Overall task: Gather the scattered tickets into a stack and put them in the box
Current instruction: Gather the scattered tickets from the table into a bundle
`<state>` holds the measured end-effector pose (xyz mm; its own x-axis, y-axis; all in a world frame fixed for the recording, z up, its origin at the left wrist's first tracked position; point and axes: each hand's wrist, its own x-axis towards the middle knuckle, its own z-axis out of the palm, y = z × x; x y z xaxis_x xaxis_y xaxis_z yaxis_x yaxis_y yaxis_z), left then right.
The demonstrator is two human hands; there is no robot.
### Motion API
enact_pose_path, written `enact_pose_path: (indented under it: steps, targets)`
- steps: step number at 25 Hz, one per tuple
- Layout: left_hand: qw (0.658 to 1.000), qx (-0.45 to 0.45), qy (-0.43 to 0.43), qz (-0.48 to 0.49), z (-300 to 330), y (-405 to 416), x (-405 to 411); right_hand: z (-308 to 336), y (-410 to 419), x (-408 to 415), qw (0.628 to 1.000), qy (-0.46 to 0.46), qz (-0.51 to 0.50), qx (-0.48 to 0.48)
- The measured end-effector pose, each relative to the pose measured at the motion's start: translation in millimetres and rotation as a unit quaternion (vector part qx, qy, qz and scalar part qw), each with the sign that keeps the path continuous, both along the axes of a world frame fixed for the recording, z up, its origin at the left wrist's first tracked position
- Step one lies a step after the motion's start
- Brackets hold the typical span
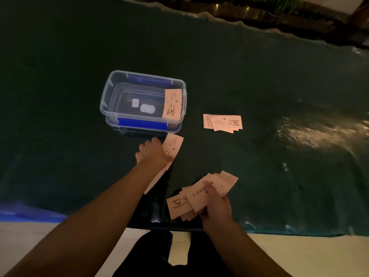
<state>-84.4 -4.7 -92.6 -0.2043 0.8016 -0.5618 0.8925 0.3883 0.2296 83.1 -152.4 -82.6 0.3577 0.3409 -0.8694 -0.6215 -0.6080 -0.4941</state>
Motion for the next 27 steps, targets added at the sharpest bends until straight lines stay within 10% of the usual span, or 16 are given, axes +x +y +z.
enact_pose_path:
  steps: [7, 13, 27]
  targets:
    - [0.992, -0.037, -0.124, -0.011, 4.0, -17.3, -29.8, -4.9, 14.0, -11.3, 0.999, -0.017, -0.012, -0.035]
    - [0.994, -0.097, -0.006, -0.043, 10.1, -34.7, -48.2, -8.3, 21.9, -10.5, 0.996, -0.075, 0.01, -0.043]
    - [0.987, -0.106, -0.122, 0.003, 0.6, -45.9, -20.7, 0.0, 47.3, 15.0, 0.985, -0.049, 0.147, 0.077]
